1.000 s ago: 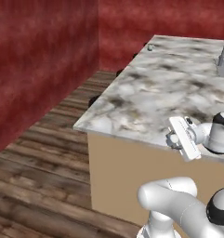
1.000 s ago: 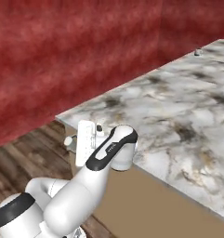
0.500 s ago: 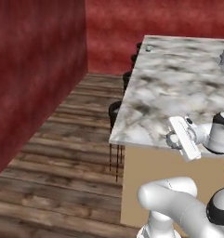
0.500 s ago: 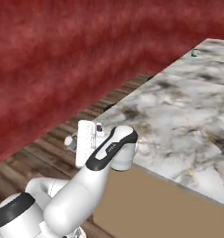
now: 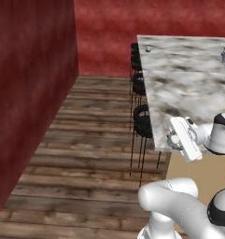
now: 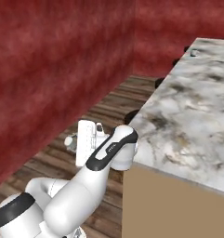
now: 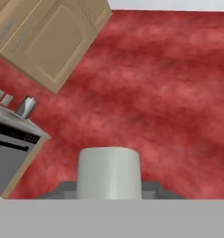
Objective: Pick up the marshmallow and place it in the cup of hot chocolate on the dining counter.
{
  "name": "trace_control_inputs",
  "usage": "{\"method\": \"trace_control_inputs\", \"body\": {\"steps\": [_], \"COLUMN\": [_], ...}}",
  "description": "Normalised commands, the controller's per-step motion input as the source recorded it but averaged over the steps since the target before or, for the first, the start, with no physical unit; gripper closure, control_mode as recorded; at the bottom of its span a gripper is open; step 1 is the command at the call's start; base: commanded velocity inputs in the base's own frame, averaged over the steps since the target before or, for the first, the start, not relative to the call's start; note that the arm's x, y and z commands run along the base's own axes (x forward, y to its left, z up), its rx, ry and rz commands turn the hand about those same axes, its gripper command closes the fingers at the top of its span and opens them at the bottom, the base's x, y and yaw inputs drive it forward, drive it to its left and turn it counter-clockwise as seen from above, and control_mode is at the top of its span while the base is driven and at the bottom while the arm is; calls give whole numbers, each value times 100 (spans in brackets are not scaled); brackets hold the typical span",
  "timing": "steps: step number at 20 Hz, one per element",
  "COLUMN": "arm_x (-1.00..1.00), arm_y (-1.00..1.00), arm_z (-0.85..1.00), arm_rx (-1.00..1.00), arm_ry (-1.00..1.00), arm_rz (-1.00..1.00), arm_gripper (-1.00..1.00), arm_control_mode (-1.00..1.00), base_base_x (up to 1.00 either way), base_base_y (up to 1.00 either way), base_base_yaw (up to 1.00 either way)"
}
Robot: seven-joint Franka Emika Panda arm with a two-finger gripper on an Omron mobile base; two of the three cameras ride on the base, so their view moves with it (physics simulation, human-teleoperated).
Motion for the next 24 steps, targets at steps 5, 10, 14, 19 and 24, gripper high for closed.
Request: {"method": "trace_control_inputs", "body": {"steps": [5, 10, 14, 19, 24], "arm_x": [0, 0, 0, 0, 0], "arm_y": [0, 0, 0, 0, 0], "arm_z": [0, 0, 0, 0, 0], "arm_rx": [0, 0, 0, 0, 0], "arm_ry": [0, 0, 0, 0, 0], "arm_rz": [0, 0, 0, 0, 0], "arm_gripper": [100, 100, 100, 100, 100], "arm_control_mode": [100, 100, 100, 100, 100], "base_base_x": [27, 41, 94, 100, 100], "base_base_y": [100, 100, 100, 100, 98], "base_base_yaw": [-30, -35, -36, -41, -54]}}
